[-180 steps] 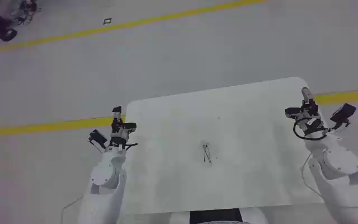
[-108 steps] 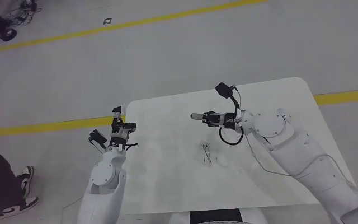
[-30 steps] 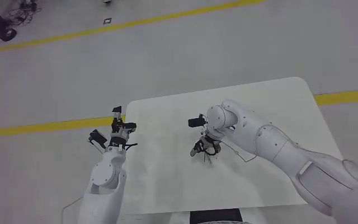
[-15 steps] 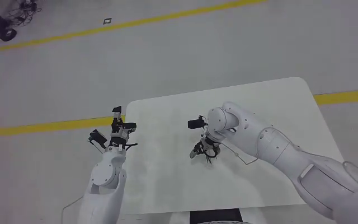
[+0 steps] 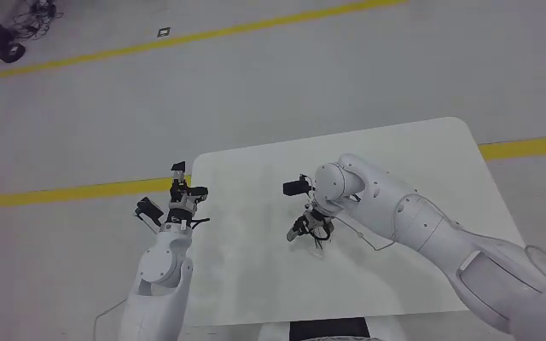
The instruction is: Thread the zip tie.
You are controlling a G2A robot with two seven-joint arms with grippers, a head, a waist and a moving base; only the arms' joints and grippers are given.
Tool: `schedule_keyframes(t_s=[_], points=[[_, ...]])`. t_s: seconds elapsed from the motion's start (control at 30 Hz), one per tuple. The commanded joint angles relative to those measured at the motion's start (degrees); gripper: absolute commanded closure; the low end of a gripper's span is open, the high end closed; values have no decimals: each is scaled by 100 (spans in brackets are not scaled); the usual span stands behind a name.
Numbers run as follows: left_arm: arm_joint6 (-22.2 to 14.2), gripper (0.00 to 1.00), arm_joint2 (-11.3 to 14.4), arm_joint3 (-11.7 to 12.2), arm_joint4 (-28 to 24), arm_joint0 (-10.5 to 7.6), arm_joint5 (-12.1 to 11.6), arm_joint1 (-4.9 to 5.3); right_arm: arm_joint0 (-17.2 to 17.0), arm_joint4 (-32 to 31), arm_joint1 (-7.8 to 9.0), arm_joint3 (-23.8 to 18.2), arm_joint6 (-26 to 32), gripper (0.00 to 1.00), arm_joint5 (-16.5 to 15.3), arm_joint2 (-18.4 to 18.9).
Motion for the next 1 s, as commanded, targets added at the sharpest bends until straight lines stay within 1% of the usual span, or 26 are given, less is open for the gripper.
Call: schedule_keyframes(t_s=[0.0,0.07,0.13,0.27,0.43,0.47,0.5,0.53,0.6,0.67,0.77,0.87,0.97], points=[[0,0,0,0,0,0,0,0,0,0,0,0,0,0,0,0],[0,0,0,0,0,0,0,0,-69,-109,3,-155,-169,0,-120,-50],[0,0,0,0,0,0,0,0,-117,-287,28,-257,-204,0,-90,-86],[0,0,0,0,0,0,0,0,-193,-519,80,-532,-89,0,0,-109],[0,0,0,0,0,0,0,0,-263,-781,131,-681,0,0,0,-64],[0,0,0,0,0,0,0,0,-277,-814,138,-705,0,21,0,-55],[0,0,0,0,0,0,0,0,-295,-850,147,-732,0,34,0,-44],[0,0,0,0,0,0,0,0,-304,-884,153,-746,0,50,0,-41],[0,0,0,0,0,0,0,0,-317,-953,163,-770,0,59,0,-36],[0,0,0,0,0,0,0,0,-343,-1007,172,-791,0,60,0,-35],[0,0,0,0,0,0,0,0,-359,-1050,174,-803,0,58,0,-91],[0,0,0,0,0,0,0,0,-341,-1065,168,-773,0,60,0,-168],[0,0,0,0,0,0,0,0,-308,-1079,156,-727,0,67,0,-223]])
